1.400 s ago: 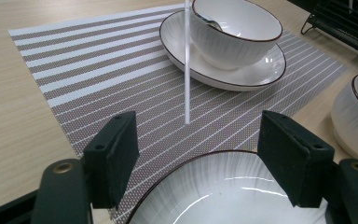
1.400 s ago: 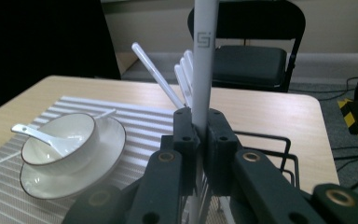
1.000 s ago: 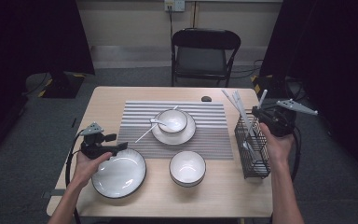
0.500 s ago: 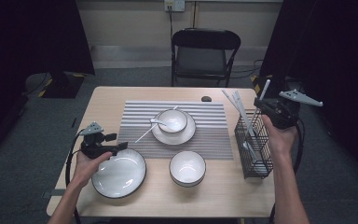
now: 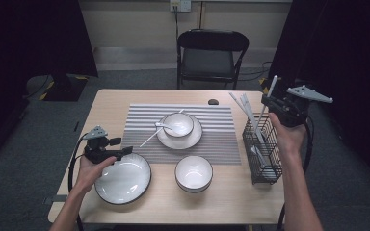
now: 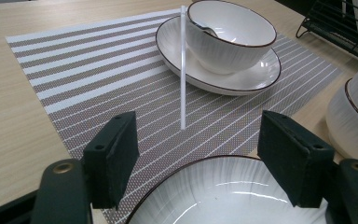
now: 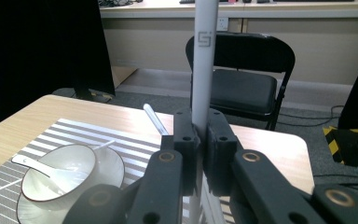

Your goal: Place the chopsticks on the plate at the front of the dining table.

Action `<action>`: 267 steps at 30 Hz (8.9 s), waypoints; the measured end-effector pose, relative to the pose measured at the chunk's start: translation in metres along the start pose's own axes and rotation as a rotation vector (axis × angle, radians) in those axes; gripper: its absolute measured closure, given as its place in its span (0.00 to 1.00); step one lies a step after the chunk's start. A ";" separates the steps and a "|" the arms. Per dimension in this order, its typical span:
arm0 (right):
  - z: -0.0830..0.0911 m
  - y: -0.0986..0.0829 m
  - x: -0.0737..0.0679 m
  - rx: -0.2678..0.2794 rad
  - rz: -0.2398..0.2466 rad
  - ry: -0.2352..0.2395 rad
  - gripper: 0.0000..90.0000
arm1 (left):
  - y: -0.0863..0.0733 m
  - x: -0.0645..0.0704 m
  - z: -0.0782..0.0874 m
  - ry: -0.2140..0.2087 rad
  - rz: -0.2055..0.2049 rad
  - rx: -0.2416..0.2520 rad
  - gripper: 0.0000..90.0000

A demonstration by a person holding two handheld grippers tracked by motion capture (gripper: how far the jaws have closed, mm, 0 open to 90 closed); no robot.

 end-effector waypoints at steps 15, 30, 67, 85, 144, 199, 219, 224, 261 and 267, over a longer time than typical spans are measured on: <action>0.008 0.027 -0.011 0.054 0.034 -0.001 0.95 | 0.001 0.002 -0.002 -0.008 -0.009 -0.001 0.32; 0.006 0.040 -0.027 0.081 0.048 0.062 0.95 | 0.002 0.002 -0.001 -0.015 -0.009 0.005 0.32; -0.036 0.038 -0.107 0.092 0.027 0.309 0.95 | 0.010 0.014 -0.001 -0.076 -0.026 0.034 0.25; -0.064 0.034 -0.154 0.050 0.040 0.411 0.95 | 0.017 0.023 -0.004 -0.127 -0.029 0.076 0.20; -0.097 0.027 -0.273 0.001 0.062 0.659 0.95 | 0.049 0.054 0.004 -0.142 -0.146 0.238 0.58; -0.104 0.008 -0.271 -0.039 0.069 0.632 0.76 | 0.047 0.049 0.012 -0.217 -0.110 0.275 0.96; -0.109 -0.004 -0.250 -0.051 0.055 0.578 0.71 | 0.048 0.050 0.014 -0.217 -0.115 0.274 0.95; -0.109 -0.006 -0.246 -0.050 0.046 0.578 0.70 | 0.049 0.051 0.015 -0.218 -0.114 0.276 0.95; -0.104 -0.031 -0.204 -0.051 -0.009 0.499 0.45 | 0.043 0.061 0.002 -0.248 -0.131 0.214 0.95; -0.097 -0.031 -0.192 -0.056 -0.002 0.482 0.42 | 0.041 0.057 -0.001 -0.237 -0.109 0.208 0.95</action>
Point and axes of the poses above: each handheld gripper's, and its own axes: z roughly backward along the jaws, y roughly out of its top, x roughly to its right, the point moved 2 cm from there along -z, roughly forward along the jaws
